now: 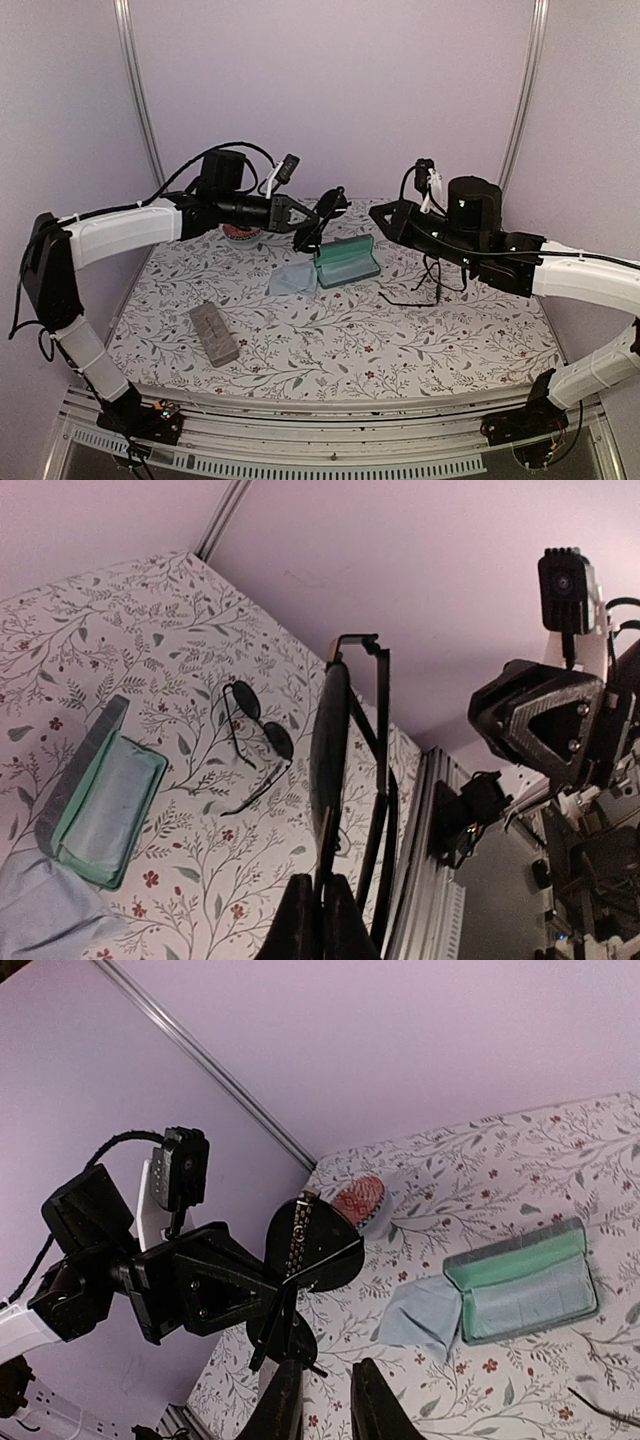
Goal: Organize the sunglasses
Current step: Place the sunglasses in the sunglasses case.
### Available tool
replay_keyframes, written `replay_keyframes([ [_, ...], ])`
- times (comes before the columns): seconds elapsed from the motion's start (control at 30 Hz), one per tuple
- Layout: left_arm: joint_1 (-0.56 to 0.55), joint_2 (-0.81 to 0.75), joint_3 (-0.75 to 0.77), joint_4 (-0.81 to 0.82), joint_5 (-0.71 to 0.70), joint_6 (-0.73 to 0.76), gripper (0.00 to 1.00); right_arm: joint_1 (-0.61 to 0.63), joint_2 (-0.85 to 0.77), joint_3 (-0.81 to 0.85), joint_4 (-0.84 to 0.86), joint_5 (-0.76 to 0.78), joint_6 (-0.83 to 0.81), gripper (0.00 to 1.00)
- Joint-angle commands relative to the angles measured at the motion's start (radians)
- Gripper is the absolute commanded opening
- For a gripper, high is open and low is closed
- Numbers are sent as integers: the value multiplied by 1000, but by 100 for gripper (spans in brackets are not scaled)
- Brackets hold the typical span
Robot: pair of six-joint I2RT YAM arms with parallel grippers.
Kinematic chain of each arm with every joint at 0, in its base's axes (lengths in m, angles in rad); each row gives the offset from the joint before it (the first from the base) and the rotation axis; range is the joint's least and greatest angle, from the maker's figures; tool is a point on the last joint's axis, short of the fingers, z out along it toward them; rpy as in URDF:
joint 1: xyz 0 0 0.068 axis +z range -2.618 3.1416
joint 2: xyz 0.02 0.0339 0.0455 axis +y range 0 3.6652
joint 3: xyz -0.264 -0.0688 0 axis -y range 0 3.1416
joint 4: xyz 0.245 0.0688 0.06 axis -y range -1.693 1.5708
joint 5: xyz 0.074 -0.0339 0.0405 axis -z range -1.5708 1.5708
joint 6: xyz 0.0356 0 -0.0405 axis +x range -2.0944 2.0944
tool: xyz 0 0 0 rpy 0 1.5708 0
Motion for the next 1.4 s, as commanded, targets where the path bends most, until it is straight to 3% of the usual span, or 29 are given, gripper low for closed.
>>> replay_keyframes([
  [0.0,-22,155,127,-167,-8,242,1,-14,-44,-90,-109,50,164,18],
  [0.37,-25,567,513,-408,7,467,1,-42,27,-169,-177,-6,340,18],
  [1.37,-38,813,846,-596,-201,789,1,-59,129,-165,-183,-104,372,17],
])
